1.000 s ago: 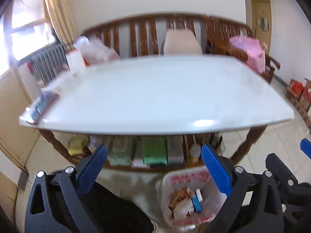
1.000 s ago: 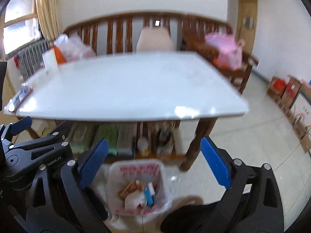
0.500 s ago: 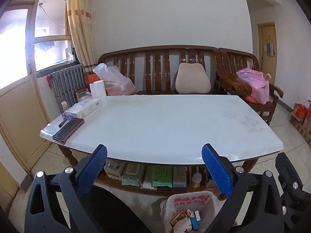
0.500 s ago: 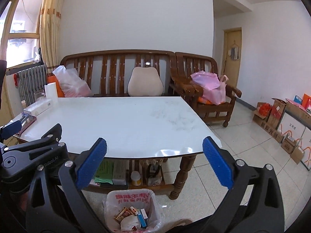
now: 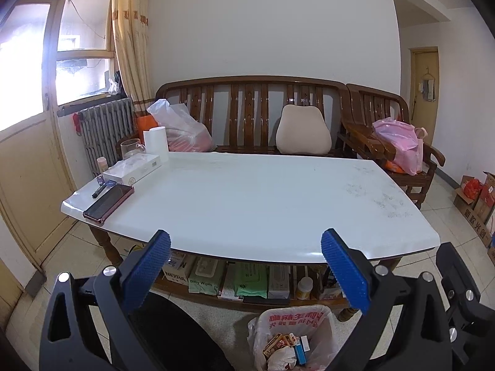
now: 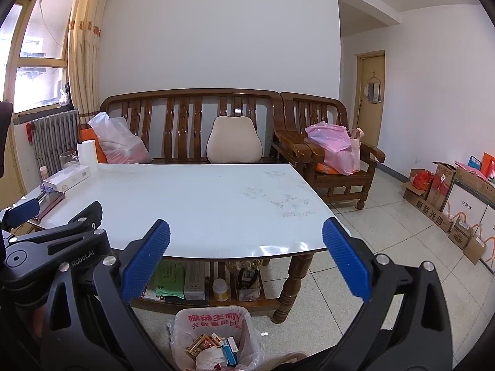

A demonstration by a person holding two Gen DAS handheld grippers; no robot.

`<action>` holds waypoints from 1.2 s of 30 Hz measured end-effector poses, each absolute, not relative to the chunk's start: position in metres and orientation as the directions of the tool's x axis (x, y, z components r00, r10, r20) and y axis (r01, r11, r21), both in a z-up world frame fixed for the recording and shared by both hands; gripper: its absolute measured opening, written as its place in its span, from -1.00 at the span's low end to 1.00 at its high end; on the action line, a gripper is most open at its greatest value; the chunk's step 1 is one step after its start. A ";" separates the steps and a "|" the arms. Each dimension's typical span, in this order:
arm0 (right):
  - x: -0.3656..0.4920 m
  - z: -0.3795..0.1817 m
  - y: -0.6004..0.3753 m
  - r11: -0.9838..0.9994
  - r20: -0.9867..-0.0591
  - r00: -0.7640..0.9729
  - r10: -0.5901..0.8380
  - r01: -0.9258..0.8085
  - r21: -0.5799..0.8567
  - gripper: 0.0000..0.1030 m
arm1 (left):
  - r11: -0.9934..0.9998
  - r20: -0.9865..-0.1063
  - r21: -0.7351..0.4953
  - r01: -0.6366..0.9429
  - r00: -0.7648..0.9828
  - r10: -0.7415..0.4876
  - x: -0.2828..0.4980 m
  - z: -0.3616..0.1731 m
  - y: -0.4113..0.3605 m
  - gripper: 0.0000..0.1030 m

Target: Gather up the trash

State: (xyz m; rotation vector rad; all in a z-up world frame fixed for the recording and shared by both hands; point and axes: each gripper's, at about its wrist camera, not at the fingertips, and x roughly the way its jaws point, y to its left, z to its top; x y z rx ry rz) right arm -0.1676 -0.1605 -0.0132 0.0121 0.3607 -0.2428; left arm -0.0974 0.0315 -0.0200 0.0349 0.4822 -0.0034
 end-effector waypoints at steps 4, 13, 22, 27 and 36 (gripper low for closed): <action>-0.168 -0.013 -0.160 0.970 -0.349 0.907 -0.237 0.240 -0.035 0.88 | 1.000 -0.464 0.022 0.011 0.886 0.001 -0.097 -0.020 0.033 0.86; -0.168 -0.009 -0.159 0.970 -0.349 0.906 -0.238 0.239 -0.041 0.88 | 1.000 -0.462 0.019 0.008 0.887 0.002 -0.097 -0.019 0.034 0.86; -0.168 -0.009 -0.159 0.970 -0.351 0.906 -0.239 0.240 -0.040 0.88 | 1.000 -0.466 0.025 0.012 0.885 0.001 -0.096 -0.020 0.034 0.86; -0.166 -0.008 -0.160 0.970 -0.353 0.904 -0.241 0.241 -0.044 0.88 | 1.000 -0.475 0.022 0.013 0.880 -0.001 -0.094 -0.021 0.035 0.86; -0.166 -0.008 -0.159 0.969 -0.353 0.904 -0.241 0.241 -0.044 0.88 | 1.000 -0.479 0.025 0.018 0.878 -0.004 -0.091 -0.021 0.036 0.86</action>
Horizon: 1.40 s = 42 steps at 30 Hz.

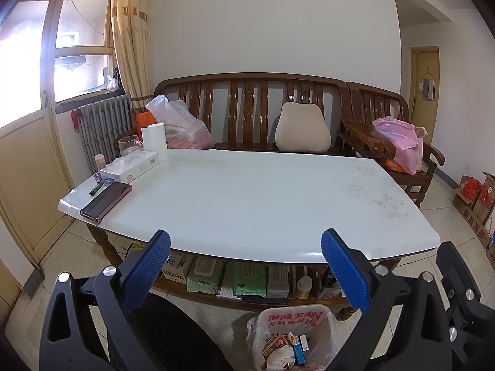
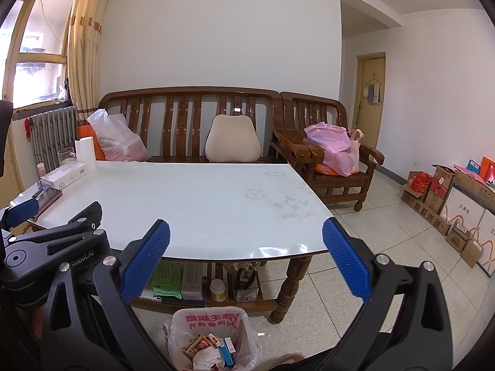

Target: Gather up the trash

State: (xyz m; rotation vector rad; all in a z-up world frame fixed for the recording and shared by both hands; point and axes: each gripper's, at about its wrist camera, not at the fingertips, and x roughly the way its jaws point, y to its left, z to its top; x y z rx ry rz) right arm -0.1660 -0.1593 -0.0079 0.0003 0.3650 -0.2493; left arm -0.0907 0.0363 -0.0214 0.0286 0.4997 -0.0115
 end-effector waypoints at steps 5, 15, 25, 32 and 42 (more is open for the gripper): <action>-0.165 -0.008 -0.160 0.970 -0.354 0.904 -0.241 0.240 -0.046 0.88 | 1.000 -0.479 0.025 0.017 0.878 -0.003 -0.089 -0.021 0.036 0.86; -0.163 -0.008 -0.162 0.970 -0.352 0.905 -0.239 0.237 -0.049 0.88 | 1.000 -0.476 0.026 0.012 0.879 0.002 -0.089 -0.021 0.036 0.86; -0.162 -0.009 -0.166 0.971 -0.351 0.906 -0.237 0.233 -0.053 0.88 | 1.000 -0.477 0.028 0.012 0.879 0.003 -0.089 -0.021 0.037 0.86; -0.161 -0.009 -0.167 0.972 -0.354 0.905 -0.235 0.231 -0.054 0.88 | 0.999 -0.476 0.030 0.011 0.879 0.004 -0.089 -0.022 0.036 0.86; -0.159 -0.009 -0.170 0.973 -0.355 0.907 -0.228 0.223 -0.055 0.88 | 0.999 -0.484 0.029 0.013 0.875 0.002 -0.086 -0.019 0.038 0.86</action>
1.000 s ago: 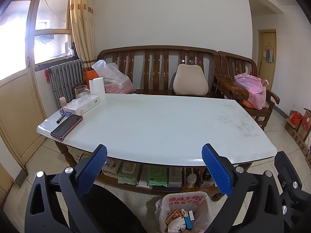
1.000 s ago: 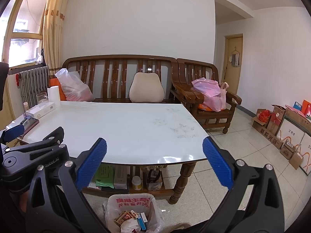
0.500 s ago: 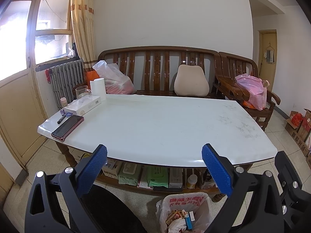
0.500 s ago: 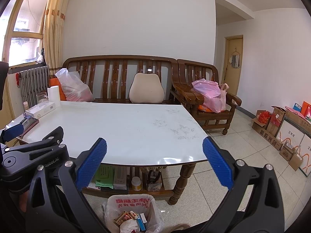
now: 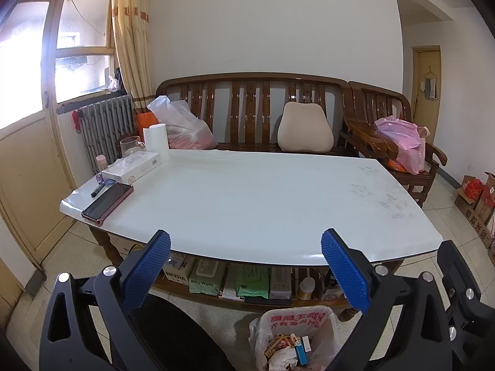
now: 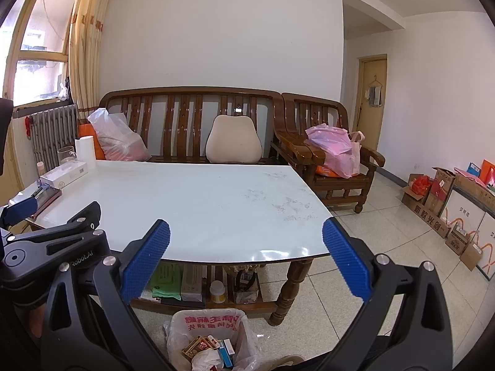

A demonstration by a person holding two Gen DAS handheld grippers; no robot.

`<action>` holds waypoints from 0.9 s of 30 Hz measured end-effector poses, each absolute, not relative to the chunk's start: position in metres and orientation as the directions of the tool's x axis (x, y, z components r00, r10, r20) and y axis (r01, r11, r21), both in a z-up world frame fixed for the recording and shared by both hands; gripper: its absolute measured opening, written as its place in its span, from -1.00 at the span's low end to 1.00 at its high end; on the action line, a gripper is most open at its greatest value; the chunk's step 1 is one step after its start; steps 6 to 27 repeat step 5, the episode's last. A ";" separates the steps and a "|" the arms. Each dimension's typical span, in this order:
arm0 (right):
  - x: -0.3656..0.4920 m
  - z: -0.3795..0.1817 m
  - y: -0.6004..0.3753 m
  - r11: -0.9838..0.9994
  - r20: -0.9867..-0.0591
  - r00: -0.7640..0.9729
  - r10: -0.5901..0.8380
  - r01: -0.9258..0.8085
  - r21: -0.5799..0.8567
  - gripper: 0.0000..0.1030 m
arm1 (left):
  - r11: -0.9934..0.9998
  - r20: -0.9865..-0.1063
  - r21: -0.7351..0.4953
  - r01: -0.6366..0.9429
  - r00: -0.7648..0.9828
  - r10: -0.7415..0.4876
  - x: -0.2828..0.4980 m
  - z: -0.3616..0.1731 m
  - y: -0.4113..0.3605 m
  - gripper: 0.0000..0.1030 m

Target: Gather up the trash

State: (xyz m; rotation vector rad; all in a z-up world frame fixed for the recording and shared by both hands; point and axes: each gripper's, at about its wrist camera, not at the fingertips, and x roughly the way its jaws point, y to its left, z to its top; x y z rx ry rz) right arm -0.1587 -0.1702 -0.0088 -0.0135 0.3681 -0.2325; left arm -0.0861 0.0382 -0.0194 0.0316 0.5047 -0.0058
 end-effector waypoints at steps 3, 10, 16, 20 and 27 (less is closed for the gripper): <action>-0.159 -0.009 -0.170 0.973 -0.355 0.907 -0.227 0.223 -0.054 0.88 | 1.000 -0.490 0.026 0.015 0.872 0.000 -0.084 -0.020 0.038 0.86; -0.159 -0.009 -0.171 0.974 -0.356 0.907 -0.225 0.221 -0.052 0.88 | 1.000 -0.488 0.026 0.012 0.873 0.002 -0.084 -0.020 0.039 0.86; -0.159 -0.009 -0.171 0.974 -0.356 0.907 -0.225 0.221 -0.052 0.88 | 1.000 -0.488 0.026 0.012 0.873 0.002 -0.084 -0.020 0.039 0.86; -0.159 -0.009 -0.171 0.974 -0.356 0.907 -0.225 0.221 -0.052 0.88 | 1.000 -0.488 0.026 0.012 0.873 0.002 -0.084 -0.020 0.039 0.86; -0.159 -0.009 -0.171 0.974 -0.356 0.907 -0.225 0.221 -0.052 0.88 | 1.000 -0.488 0.026 0.012 0.873 0.002 -0.084 -0.020 0.039 0.86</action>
